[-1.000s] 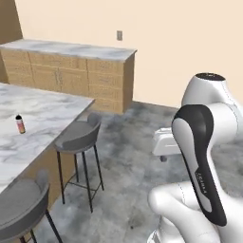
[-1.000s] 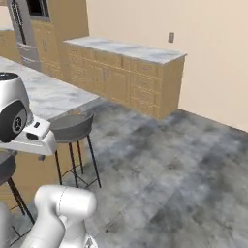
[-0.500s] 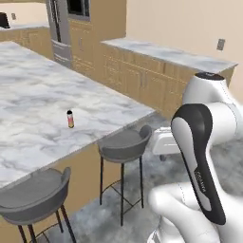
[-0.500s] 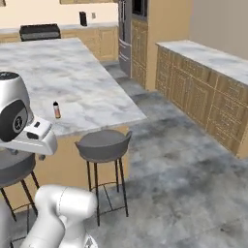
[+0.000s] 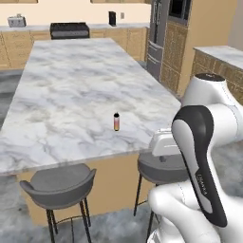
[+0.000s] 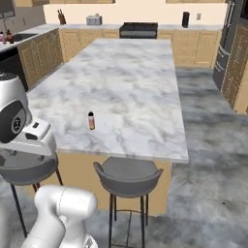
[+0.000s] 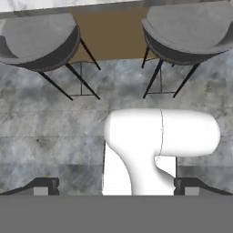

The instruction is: Place the large bottle from the dining counter next to the other large bottle outside the sink, and place the small bottle from the dining counter next to the other small bottle inside the sink.

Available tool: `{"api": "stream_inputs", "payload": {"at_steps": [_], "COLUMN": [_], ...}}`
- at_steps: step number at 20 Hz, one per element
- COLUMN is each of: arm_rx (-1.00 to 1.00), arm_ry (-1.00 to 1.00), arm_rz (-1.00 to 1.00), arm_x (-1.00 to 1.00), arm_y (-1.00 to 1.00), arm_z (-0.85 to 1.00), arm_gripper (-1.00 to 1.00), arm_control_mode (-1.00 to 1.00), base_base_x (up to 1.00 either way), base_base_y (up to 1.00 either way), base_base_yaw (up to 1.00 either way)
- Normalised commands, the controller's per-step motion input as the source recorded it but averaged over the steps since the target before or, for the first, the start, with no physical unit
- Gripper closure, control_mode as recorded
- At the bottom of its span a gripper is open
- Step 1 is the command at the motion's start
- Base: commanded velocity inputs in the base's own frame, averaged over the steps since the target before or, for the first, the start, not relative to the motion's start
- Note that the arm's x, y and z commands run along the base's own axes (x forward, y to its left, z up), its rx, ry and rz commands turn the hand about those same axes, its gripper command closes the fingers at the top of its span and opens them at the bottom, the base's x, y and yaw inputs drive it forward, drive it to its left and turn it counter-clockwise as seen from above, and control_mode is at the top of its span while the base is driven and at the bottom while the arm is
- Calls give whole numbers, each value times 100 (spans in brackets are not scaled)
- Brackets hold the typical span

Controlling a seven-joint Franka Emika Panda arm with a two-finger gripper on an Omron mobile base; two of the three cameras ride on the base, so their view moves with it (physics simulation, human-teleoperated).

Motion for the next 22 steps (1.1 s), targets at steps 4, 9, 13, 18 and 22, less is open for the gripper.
{"api": "stream_inputs", "payload": {"at_steps": [4, 9, 13, 18, 22], "arm_rx": [0, 0, 0, 0, 0], "arm_ry": [0, 0, 0, 0, 0], "arm_rz": [0, 0, 0, 0, 0], "arm_x": [0, 0, 0, 0, 0], "arm_y": [0, 0, 0, 0, 0], "arm_z": [0, 0, 0, 0, 0], "arm_gripper": [-100, -100, -100, -100, -100], "arm_control_mode": [100, 100, 100, 100, 100], "base_base_x": [97, 51, 83, 96, 7], "base_base_y": [-57, -1, 50, 34, 0], "base_base_yaw": [29, 2, -14, -20, 0]}}
